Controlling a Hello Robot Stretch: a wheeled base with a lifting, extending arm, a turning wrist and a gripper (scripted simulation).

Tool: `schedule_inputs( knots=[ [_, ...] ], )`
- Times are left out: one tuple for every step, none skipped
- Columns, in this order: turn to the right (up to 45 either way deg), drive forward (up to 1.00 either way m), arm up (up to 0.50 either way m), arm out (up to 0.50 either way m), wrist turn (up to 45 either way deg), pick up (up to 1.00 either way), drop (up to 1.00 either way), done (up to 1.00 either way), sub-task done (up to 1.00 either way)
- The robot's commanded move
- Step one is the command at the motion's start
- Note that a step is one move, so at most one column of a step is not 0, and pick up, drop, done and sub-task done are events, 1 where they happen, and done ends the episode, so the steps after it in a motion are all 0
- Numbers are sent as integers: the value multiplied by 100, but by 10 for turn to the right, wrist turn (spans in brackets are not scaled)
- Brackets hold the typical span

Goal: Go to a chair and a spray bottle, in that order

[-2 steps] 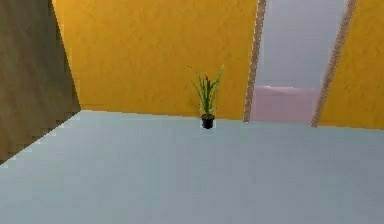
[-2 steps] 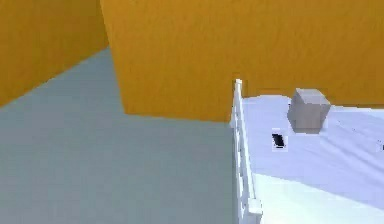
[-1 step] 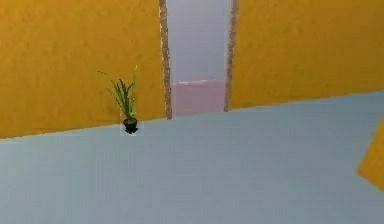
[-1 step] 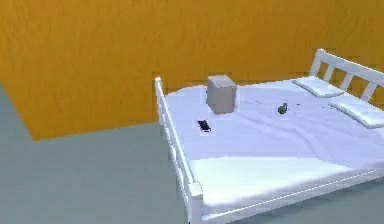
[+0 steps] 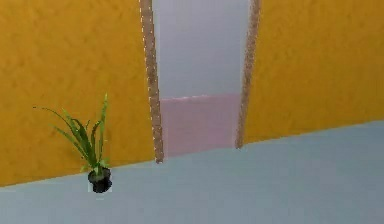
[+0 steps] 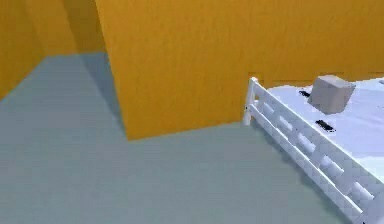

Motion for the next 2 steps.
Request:
schedule_inputs(
  knots=[
    [0,100,0,0,0,0,0,0,0],
    [0,75,0,0,0,0,0,0,0]
  ],
)
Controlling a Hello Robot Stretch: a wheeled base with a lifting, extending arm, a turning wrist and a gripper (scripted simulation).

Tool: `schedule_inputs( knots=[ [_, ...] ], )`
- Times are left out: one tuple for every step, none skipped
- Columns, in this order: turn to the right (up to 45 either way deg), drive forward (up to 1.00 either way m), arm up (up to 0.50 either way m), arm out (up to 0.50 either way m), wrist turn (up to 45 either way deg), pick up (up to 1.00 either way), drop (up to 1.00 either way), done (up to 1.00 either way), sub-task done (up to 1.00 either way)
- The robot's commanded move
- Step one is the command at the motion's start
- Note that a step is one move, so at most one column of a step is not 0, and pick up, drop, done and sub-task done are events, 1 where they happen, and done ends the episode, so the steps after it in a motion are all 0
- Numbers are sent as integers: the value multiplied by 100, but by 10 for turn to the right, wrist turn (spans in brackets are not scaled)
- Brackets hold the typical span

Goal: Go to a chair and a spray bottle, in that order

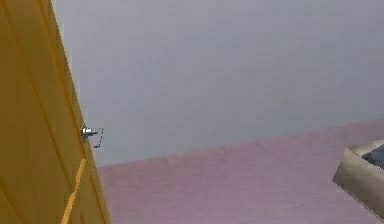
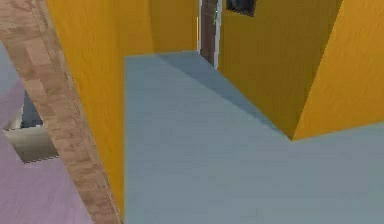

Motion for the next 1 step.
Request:
schedule_inputs(
  knots=[
    [-60,0,0,0,0,0,0,0,0]
  ],
)
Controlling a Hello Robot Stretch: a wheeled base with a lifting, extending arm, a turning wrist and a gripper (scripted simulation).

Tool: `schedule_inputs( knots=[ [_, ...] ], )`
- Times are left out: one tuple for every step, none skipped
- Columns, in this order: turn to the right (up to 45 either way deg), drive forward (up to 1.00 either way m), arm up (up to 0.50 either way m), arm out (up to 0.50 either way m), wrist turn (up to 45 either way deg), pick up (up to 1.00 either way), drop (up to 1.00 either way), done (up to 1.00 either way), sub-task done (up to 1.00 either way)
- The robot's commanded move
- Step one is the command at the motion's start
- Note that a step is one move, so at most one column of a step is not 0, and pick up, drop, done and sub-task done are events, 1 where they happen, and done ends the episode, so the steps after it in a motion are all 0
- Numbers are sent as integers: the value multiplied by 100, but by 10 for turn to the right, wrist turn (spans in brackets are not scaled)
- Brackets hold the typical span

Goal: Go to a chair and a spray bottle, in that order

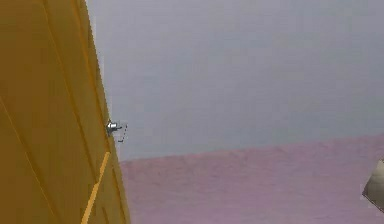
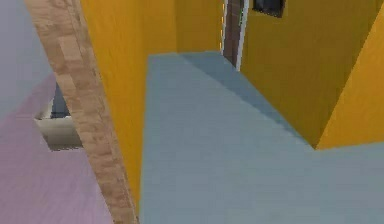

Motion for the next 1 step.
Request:
schedule_inputs(
  knots=[
    [0,100,0,0,0,0,0,0,0]
  ],
)
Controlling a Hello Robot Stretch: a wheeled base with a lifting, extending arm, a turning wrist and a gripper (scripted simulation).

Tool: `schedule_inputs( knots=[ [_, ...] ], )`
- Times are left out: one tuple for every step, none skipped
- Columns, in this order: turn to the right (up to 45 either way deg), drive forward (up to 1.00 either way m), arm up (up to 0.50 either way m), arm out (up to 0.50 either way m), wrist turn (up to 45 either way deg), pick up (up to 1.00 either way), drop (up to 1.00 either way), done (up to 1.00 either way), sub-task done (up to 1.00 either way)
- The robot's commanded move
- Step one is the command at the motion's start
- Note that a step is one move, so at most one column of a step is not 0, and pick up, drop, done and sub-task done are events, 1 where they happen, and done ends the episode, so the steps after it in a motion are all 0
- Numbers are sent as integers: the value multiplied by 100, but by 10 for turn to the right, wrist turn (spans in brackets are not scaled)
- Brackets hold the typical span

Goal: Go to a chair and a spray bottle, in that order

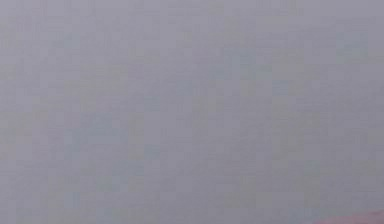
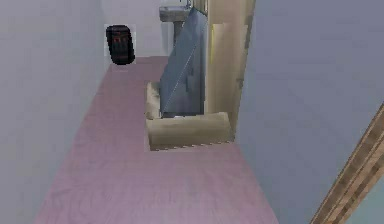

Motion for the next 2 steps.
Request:
schedule_inputs(
  knots=[
    [-150,0,0,0,0,0,0,0,0],
    [0,10,0,0,0,0,0,0,0]
  ],
)
